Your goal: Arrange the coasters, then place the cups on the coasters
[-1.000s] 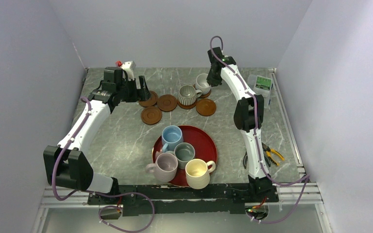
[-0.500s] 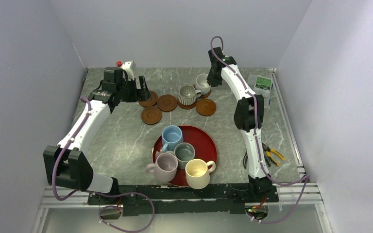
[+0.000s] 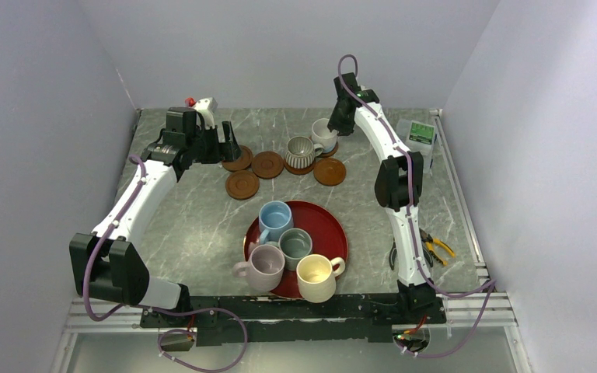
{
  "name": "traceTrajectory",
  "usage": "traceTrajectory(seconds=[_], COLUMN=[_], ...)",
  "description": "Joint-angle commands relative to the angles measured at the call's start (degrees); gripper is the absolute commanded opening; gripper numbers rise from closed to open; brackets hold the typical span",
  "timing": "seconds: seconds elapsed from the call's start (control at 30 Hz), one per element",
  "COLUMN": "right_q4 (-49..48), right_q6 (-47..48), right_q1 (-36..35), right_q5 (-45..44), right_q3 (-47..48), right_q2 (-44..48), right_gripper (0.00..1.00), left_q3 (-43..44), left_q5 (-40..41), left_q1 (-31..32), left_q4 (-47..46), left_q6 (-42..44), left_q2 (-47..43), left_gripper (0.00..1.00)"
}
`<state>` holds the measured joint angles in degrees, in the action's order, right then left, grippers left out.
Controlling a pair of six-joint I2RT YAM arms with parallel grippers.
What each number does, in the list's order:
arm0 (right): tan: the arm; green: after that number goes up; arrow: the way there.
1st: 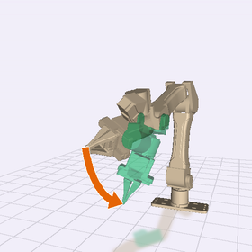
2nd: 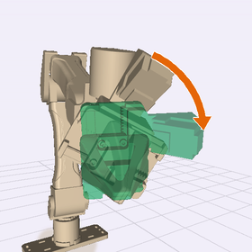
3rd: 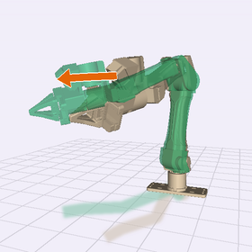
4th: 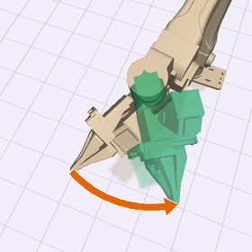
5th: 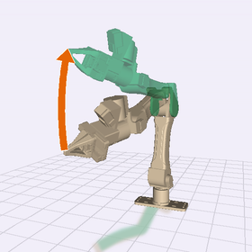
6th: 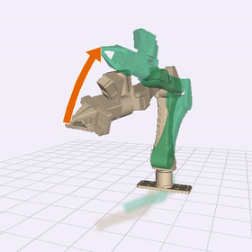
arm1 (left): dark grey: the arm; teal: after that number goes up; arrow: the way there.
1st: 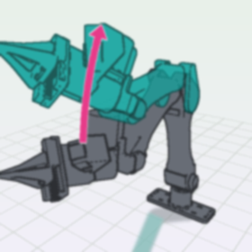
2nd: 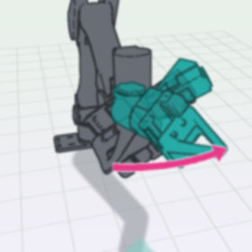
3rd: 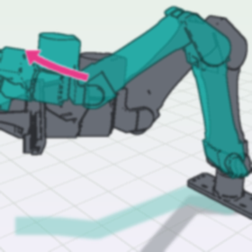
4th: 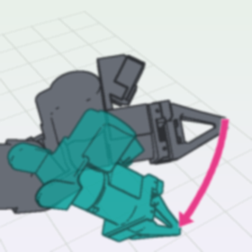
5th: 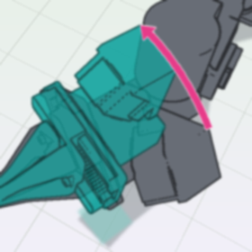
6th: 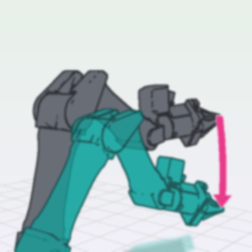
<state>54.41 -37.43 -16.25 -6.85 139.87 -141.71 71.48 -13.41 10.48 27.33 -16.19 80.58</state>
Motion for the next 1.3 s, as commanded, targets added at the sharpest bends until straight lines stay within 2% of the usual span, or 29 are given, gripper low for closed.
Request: traceTrajectory(seconds=[0.0, 0.3, 0.67, 0.87, 1.03, 1.27], right_q4=[-2.9, -4.4, -6.2, -5.8, -7.3, -5.4], right_q6=[0.2, 0.1, 6.2, 9.5, 7.0, -8.3], right_q1=[0.3, 0.3, 0.2, 0.0, -2.1, -16.7], right_q5=[0.7, 0.6, 3.1, 5.7, 6.6, -0.2], right_q3=[2.3, 0.2, -7.3, -24.0, -46.7, -73.5], right_q2=[3.3, 7.9, 20.6, 36.6, 53.9, 73.1], right_gripper=[0.36, 0.40, 0.41, 0.43, 0.46, 0.52], left_q3=[2.3, 2.0, 0.8, 0.6, 0.5, 0.1], left_q5=[0.4, 0.6, 0.0, -0.3, -0.9, -0.1], left_q1=[0.0, 0.0, 0.0, 0.0, 0.1, 0.2], left_q4=[-0.6, -1.0, -2.6, -3.0, -3.4, -3.7], left_q6=[0.2, 0.3, 0.6, 0.5, 0.3, 0.8], left_q2=[-1.1, -1.2, -2.3, -2.8, -3.1, -3.3], left_gripper=[0.90, 0.90, 0.89, 0.89, 0.89, 0.89])
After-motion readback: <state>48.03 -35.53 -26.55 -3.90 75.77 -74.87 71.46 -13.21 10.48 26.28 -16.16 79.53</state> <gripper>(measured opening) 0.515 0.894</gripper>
